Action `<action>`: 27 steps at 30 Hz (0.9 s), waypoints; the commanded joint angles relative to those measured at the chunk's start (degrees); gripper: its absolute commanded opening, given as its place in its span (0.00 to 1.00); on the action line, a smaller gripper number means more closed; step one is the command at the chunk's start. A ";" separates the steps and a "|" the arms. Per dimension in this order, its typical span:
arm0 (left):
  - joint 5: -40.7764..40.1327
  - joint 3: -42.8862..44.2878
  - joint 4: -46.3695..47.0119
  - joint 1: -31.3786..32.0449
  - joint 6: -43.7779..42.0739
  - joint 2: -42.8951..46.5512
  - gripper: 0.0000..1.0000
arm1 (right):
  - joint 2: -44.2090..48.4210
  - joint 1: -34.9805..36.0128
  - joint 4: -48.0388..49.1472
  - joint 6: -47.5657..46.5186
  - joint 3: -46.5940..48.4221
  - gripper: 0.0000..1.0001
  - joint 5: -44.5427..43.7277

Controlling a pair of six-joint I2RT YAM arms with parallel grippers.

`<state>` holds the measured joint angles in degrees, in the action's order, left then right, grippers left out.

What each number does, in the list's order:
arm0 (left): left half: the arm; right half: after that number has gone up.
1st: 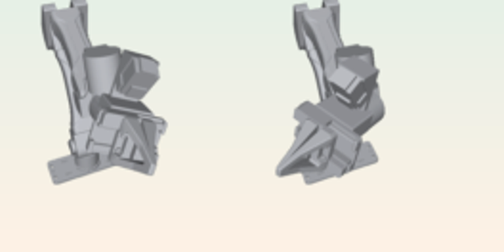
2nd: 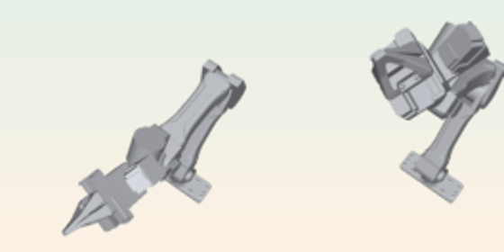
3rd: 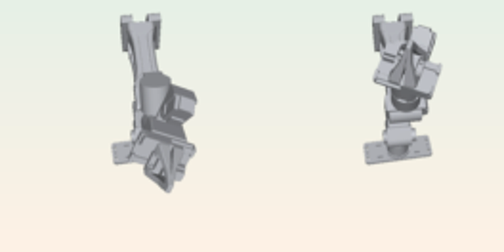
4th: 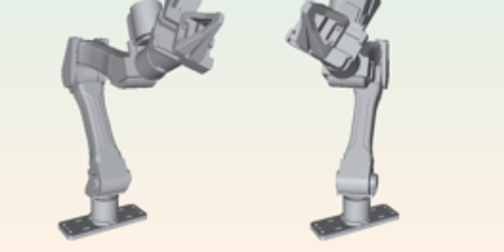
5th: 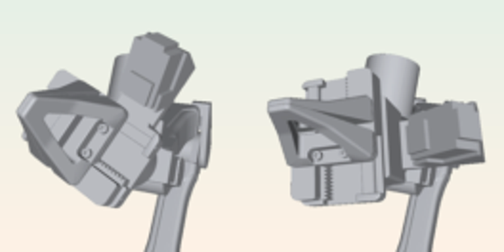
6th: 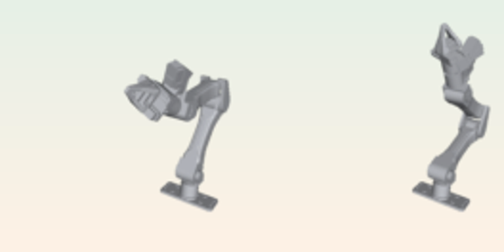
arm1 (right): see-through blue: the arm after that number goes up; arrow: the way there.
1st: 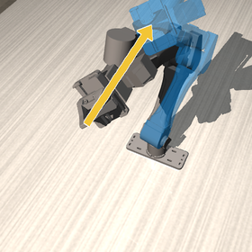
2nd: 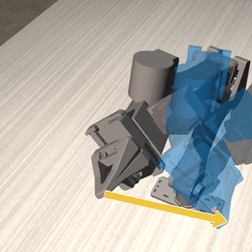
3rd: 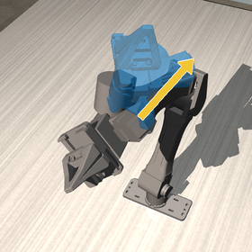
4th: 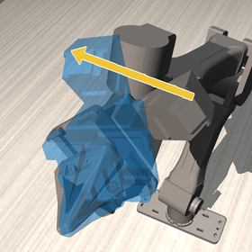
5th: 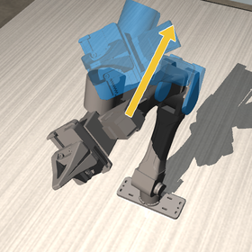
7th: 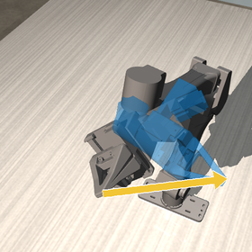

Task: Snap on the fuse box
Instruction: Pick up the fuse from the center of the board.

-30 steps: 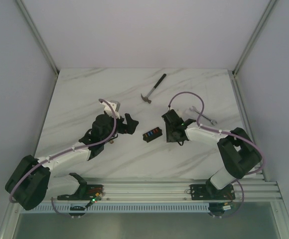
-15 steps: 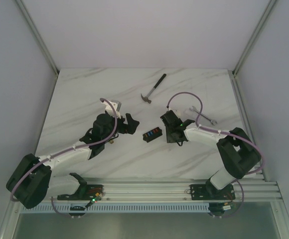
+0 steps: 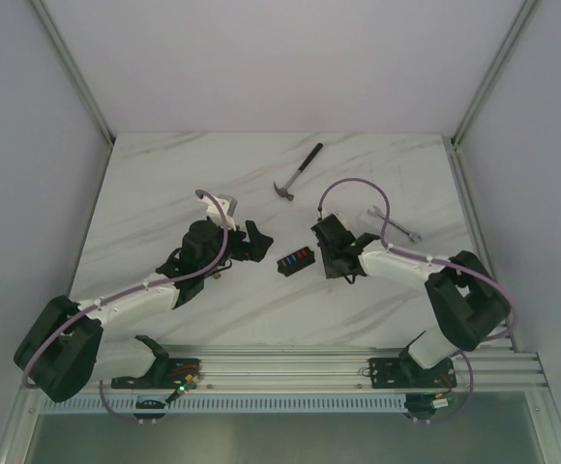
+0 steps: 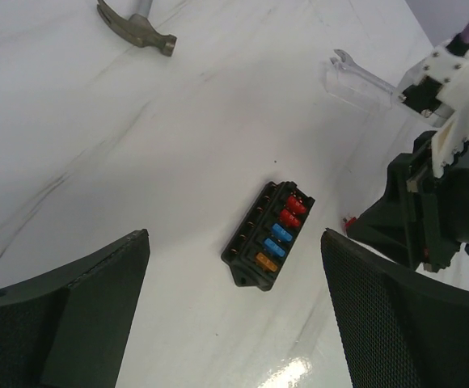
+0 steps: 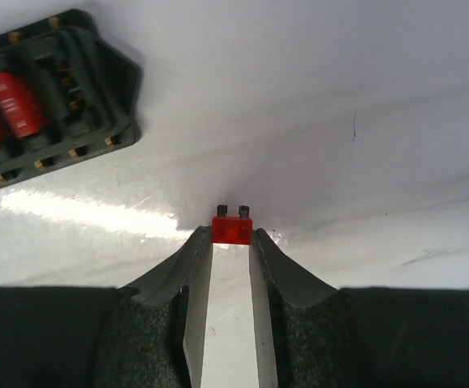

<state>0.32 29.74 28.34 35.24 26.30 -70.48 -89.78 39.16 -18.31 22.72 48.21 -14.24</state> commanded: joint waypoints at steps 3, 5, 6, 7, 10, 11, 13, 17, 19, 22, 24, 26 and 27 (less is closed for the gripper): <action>3.30 2.52 2.16 -0.27 3.69 -2.20 0.95 | 8.32 1.05 4.60 -9.82 -1.25 0.13 5.66; 5.27 2.82 3.36 -0.29 5.16 -3.31 0.94 | 10.30 1.41 5.73 -12.59 -1.21 0.12 7.56; 6.41 2.91 4.18 -0.31 6.04 -3.98 0.93 | 11.18 1.64 6.37 -13.85 -1.11 0.12 8.52; 7.93 3.05 5.04 -0.31 6.95 -4.62 0.92 | 12.16 1.89 6.99 -15.20 -1.02 0.12 9.56; 14.76 4.52 7.78 -0.32 9.78 -7.50 0.88 | 15.10 2.43 10.07 -18.41 -1.65 0.12 13.20; 17.12 5.29 8.46 -0.29 10.78 -8.54 0.86 | 15.98 2.68 11.54 -19.25 -2.20 0.12 14.88; 21.64 6.35 10.58 -0.24 13.04 -9.89 0.82 | 17.91 3.04 14.33 -20.75 -3.41 0.12 17.21; 27.87 7.39 14.79 -0.27 17.39 -14.11 0.76 | 21.18 4.00 18.21 -23.43 -5.13 0.14 20.94; 29.29 8.00 15.88 -0.26 19.07 -15.21 0.72 | 22.49 4.29 19.73 -24.68 -6.15 0.14 22.84; 31.38 9.06 16.48 -0.26 20.91 -17.14 0.63 | 24.09 4.52 23.37 -25.54 -8.40 0.14 24.67; 32.49 9.46 16.76 -0.20 21.93 -18.05 0.58 | 25.04 4.61 24.82 -25.79 -9.77 0.14 25.10; 33.18 9.42 17.21 -0.13 22.79 -18.38 0.54 | 25.79 4.61 26.01 -25.84 -10.57 0.13 24.89; 33.28 9.36 17.25 -0.07 23.04 -18.39 0.53 | 26.01 4.61 26.51 -25.85 -10.89 0.13 24.76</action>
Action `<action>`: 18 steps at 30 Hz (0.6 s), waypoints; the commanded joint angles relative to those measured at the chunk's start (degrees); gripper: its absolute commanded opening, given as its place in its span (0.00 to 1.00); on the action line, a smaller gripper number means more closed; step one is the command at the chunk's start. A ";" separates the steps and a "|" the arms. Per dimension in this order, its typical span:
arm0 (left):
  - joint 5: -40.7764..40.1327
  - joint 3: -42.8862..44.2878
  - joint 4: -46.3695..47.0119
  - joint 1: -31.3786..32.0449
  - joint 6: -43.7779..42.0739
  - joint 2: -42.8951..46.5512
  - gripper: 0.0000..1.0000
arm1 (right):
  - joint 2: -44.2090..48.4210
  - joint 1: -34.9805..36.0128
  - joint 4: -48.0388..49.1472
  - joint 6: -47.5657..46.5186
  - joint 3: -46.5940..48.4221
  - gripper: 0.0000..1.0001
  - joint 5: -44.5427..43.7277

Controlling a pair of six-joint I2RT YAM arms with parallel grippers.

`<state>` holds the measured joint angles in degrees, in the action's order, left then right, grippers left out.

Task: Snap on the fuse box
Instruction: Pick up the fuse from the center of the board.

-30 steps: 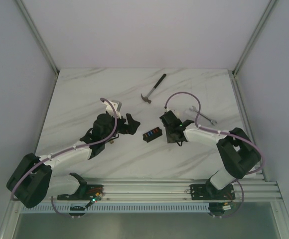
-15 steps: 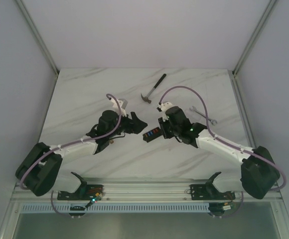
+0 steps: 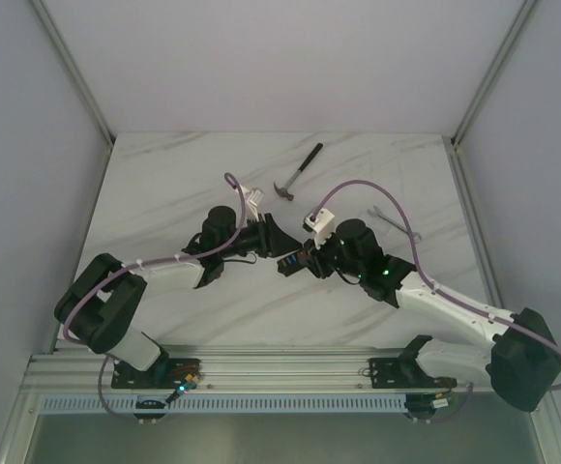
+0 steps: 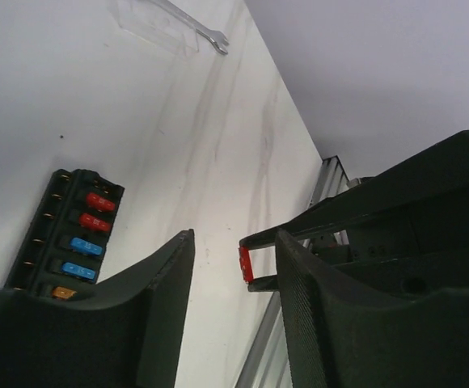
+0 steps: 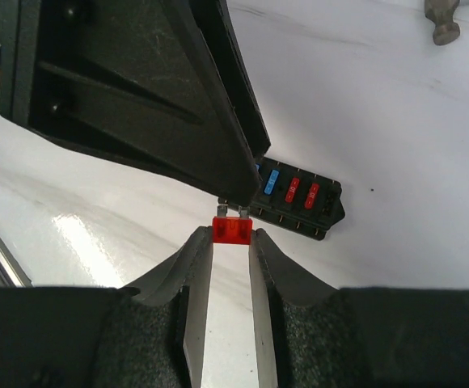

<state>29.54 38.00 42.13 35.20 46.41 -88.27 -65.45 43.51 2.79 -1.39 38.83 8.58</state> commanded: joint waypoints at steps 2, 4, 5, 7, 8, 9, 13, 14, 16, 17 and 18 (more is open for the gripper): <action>4.08 1.05 2.73 -0.04 3.05 -0.43 0.51 | 1.73 0.26 5.78 -1.82 -1.67 0.13 1.53; 3.90 1.17 1.39 -0.04 2.92 -0.32 0.50 | 1.64 0.26 6.26 -1.86 -1.86 0.13 1.31; 3.74 1.21 0.63 0.03 2.90 -0.35 0.49 | 1.71 0.26 6.65 -1.76 -1.97 0.13 1.16; 3.47 1.24 -0.93 0.02 3.04 -0.54 0.47 | 1.82 0.27 7.38 -1.69 -2.24 0.13 0.77; 3.24 1.21 -1.55 0.04 3.04 -0.58 0.46 | 1.90 0.29 7.67 -1.75 -2.38 0.13 0.49; 3.08 1.15 -1.89 0.09 3.18 -0.59 0.46 | 1.97 0.28 7.94 -1.73 -2.43 0.13 0.15; 3.38 1.02 -2.08 0.09 4.13 -0.67 0.44 | 1.86 0.26 8.57 -1.77 -2.62 0.13 -0.55; 3.62 1.13 -2.20 0.13 4.38 -0.66 0.43 | 1.76 0.26 8.70 -1.78 -2.69 0.13 -0.73; 4.04 1.35 -2.44 0.28 4.50 -0.80 0.42 | 1.37 0.35 8.78 -1.78 -2.62 0.13 -1.08; 4.07 1.49 -2.74 0.30 4.43 -0.76 0.42 | 1.30 0.34 8.81 -1.77 -2.54 0.13 -1.23; 3.99 1.55 -2.99 0.38 4.31 -0.74 0.41 | 1.07 0.34 8.81 -1.77 -2.53 0.13 -1.34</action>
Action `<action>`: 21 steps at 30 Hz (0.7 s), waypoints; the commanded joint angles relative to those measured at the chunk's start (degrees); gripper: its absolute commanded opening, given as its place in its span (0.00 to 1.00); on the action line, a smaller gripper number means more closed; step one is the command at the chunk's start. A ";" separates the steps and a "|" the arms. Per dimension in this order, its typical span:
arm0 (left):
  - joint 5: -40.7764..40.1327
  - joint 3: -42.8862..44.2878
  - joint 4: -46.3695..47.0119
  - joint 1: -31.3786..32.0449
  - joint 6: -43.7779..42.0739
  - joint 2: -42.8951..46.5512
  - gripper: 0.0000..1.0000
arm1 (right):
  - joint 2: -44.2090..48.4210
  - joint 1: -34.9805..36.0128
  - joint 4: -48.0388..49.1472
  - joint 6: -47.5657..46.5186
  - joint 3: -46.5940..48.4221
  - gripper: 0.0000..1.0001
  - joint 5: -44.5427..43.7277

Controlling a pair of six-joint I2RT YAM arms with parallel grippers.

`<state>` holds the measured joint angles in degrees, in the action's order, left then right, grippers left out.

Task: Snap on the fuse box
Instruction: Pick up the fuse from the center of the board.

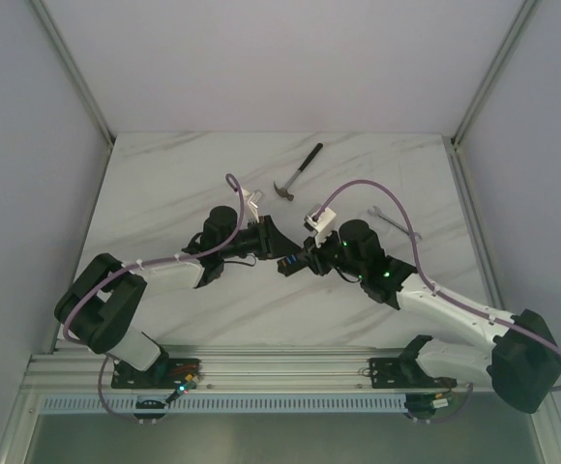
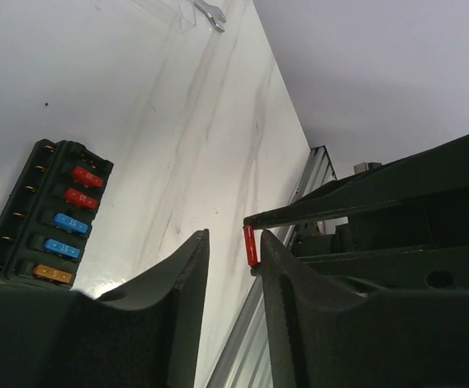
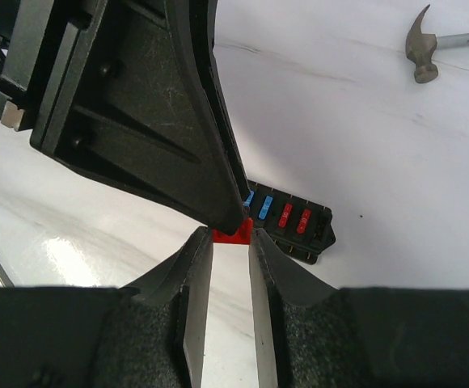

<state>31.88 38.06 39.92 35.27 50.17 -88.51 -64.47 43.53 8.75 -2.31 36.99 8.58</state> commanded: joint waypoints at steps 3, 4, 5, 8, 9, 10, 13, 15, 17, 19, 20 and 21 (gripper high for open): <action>1.73 1.54 -0.88 0.49 0.67 -0.61 0.36 | -0.41 0.33 2.85 -0.94 -0.61 0.13 -1.26; 1.78 1.60 -0.82 0.57 0.63 -0.68 0.35 | -0.66 0.33 2.85 -0.95 -0.54 0.13 -1.25; 1.80 1.69 -0.86 0.66 0.64 -0.74 0.33 | -0.90 0.33 2.85 -1.02 -0.52 0.13 -1.22; 2.15 1.97 -0.69 0.85 0.77 -1.00 0.26 | -1.39 0.41 2.85 -1.20 -0.51 0.13 -1.05; 2.28 2.01 -0.64 0.94 0.80 -1.05 0.23 | -1.49 0.42 2.85 -1.13 -0.52 0.13 -1.16; 2.41 2.10 -0.74 1.05 0.91 -1.05 0.20 | -1.49 0.36 2.85 -1.20 -0.58 0.13 -1.34; 2.74 2.14 -0.69 1.02 0.98 -0.92 0.10 | -1.49 0.42 2.85 -1.38 -0.61 0.14 -2.12; 2.66 2.10 -0.76 1.00 1.08 -0.67 0.05 | -1.46 0.42 2.85 -1.36 -0.61 0.15 -2.65; 2.34 2.10 -0.82 0.95 1.07 -0.36 0.01 | -1.06 0.42 2.85 -1.21 -0.45 0.20 -2.93; 1.16 1.55 -0.34 0.95 1.03 0.58 0.00 | -0.22 0.42 2.69 -0.72 -0.11 0.28 -3.75; 0.39 1.10 0.02 0.95 0.99 1.17 0.00 | 0.26 0.42 2.31 -0.25 -0.01 0.34 -4.46; -0.72 0.67 0.41 0.97 0.90 1.84 0.00 | 0.82 0.42 2.08 0.44 0.07 0.38 -5.32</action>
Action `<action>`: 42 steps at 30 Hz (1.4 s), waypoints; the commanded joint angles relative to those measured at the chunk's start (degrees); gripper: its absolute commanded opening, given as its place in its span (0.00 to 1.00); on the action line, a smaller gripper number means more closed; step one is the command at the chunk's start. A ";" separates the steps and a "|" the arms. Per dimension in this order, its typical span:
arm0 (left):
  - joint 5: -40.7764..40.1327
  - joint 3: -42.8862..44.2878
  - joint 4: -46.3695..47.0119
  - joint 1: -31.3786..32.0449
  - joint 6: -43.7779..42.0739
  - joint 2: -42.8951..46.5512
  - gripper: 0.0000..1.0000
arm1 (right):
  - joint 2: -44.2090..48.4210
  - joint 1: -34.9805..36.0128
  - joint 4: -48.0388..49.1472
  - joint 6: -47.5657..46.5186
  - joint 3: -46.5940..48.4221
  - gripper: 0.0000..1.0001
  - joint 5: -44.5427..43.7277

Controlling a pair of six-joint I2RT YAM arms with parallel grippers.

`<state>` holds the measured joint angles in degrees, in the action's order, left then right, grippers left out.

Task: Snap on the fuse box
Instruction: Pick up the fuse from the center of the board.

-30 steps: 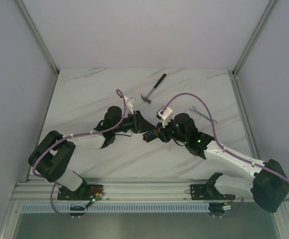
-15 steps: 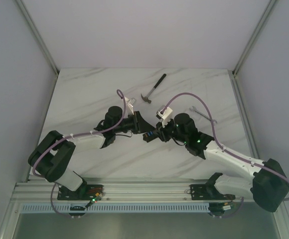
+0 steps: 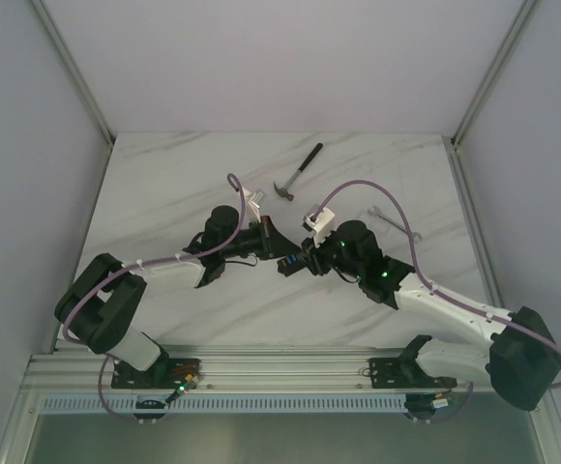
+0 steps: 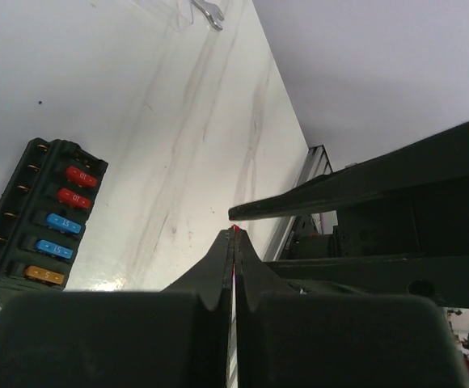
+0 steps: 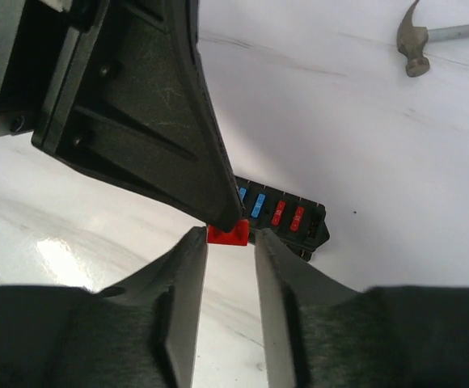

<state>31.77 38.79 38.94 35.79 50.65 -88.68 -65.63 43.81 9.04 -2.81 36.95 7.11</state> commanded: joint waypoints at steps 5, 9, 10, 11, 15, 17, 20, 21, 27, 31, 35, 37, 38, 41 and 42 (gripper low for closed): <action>-5.29 -2.42 4.86 0.41 0.61 6.06 0.00 | 5.50 -0.33 2.11 8.03 0.13 0.52 -7.91; -9.36 -5.55 10.03 0.42 1.80 10.31 0.00 | 9.14 -1.40 9.23 17.63 -2.39 0.54 -6.24; -10.23 -6.32 11.82 0.42 2.29 11.09 0.00 | 9.81 -1.71 11.27 21.08 -3.28 0.54 -5.68; -10.95 -7.15 13.38 0.46 2.85 11.88 0.00 | 10.39 -2.02 13.79 23.52 -4.23 0.54 -4.96; -14.05 -10.40 20.03 0.67 5.66 14.59 0.00 | 11.50 -3.70 23.44 32.81 -7.92 0.54 -2.37; -15.32 -11.78 23.71 1.15 6.38 15.60 0.00 | 11.12 -4.28 29.24 36.97 -9.72 0.53 -0.58; -16.83 -12.66 26.99 2.42 6.62 16.61 0.00 | 8.87 -4.72 37.10 41.70 -10.83 0.52 2.72; -17.04 -12.70 27.59 2.75 6.57 16.81 0.00 | 7.96 -4.78 39.17 43.00 -11.12 0.52 3.67; -20.06 -14.47 32.91 4.64 7.92 17.73 0.00 | 4.00 -4.98 50.90 49.60 -12.85 0.45 7.78; -22.75 -16.33 36.76 5.46 9.53 17.93 0.00 | 2.97 -5.05 55.00 51.54 -13.35 0.40 9.88; -23.68 -16.64 39.09 6.31 10.27 17.51 0.00 | 2.47 -5.13 56.07 51.98 -13.31 0.36 10.98; -23.73 -16.41 40.06 6.79 10.32 17.12 0.00 | 2.13 -5.13 56.44 52.18 -13.31 0.34 11.26; -23.71 -16.42 40.55 6.95 10.39 17.00 0.00 | 1.97 -5.12 56.71 52.35 -13.31 0.33 11.35; -23.85 -16.53 41.74 7.34 10.60 16.80 0.00 | 1.61 -5.12 57.05 52.51 -13.44 0.30 11.19; -23.87 -16.62 42.35 7.44 10.68 16.71 0.00 | 1.49 -5.14 57.23 52.55 -13.54 0.29 11.07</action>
<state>8.93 22.39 74.85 42.72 60.36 -71.72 -63.66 38.96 61.60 48.99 24.08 17.43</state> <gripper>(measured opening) 0.014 0.304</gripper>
